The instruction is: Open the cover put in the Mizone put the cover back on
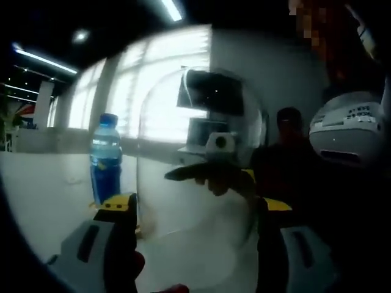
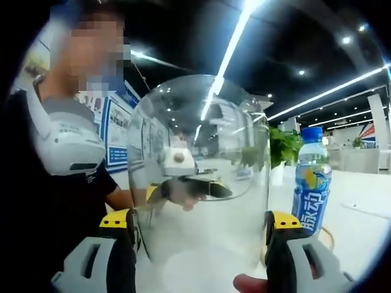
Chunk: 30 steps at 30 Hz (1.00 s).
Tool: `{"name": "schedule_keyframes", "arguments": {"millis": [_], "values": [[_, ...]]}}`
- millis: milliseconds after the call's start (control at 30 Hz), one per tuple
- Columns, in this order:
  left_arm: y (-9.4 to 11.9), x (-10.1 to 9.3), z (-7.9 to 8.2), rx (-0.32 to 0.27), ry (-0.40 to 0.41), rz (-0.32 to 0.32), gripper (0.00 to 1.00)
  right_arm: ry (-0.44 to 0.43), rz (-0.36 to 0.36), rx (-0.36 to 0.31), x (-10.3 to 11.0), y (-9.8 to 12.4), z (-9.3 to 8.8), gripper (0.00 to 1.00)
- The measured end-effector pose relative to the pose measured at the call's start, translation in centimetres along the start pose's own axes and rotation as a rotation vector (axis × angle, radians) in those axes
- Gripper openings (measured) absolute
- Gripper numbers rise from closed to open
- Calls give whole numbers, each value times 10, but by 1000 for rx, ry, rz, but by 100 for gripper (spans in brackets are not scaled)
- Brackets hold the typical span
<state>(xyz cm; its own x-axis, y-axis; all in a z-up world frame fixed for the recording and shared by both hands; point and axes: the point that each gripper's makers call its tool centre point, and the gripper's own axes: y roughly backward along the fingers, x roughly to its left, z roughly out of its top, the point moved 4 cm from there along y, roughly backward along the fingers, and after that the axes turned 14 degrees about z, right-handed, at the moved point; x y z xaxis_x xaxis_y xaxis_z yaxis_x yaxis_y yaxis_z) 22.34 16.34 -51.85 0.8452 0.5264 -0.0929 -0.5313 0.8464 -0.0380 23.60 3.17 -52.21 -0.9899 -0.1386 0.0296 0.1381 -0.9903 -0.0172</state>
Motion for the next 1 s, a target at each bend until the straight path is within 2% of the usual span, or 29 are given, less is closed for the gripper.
{"name": "schedule_keyframes", "arguments": {"millis": [133, 300, 600, 767, 1000], "values": [[-2, -1, 0, -7, -29, -3, 70, 1, -10, 5, -1, -1, -1, 82], [-3, 0, 1, -6, -26, -5, 70, 1, -16, 9, -1, -2, -1, 82], [-7, -1, 3, 25, -10, -5, 72, 22, -21, 86, 1, -7, -2, 83], [-8, 0, 2, 26, -57, -20, 72, -4, -11, 82, 0, -13, -7, 86], [-12, 1, 1, 22, -57, -51, 73, 6, -5, 64, 0, -18, -9, 89]]}}
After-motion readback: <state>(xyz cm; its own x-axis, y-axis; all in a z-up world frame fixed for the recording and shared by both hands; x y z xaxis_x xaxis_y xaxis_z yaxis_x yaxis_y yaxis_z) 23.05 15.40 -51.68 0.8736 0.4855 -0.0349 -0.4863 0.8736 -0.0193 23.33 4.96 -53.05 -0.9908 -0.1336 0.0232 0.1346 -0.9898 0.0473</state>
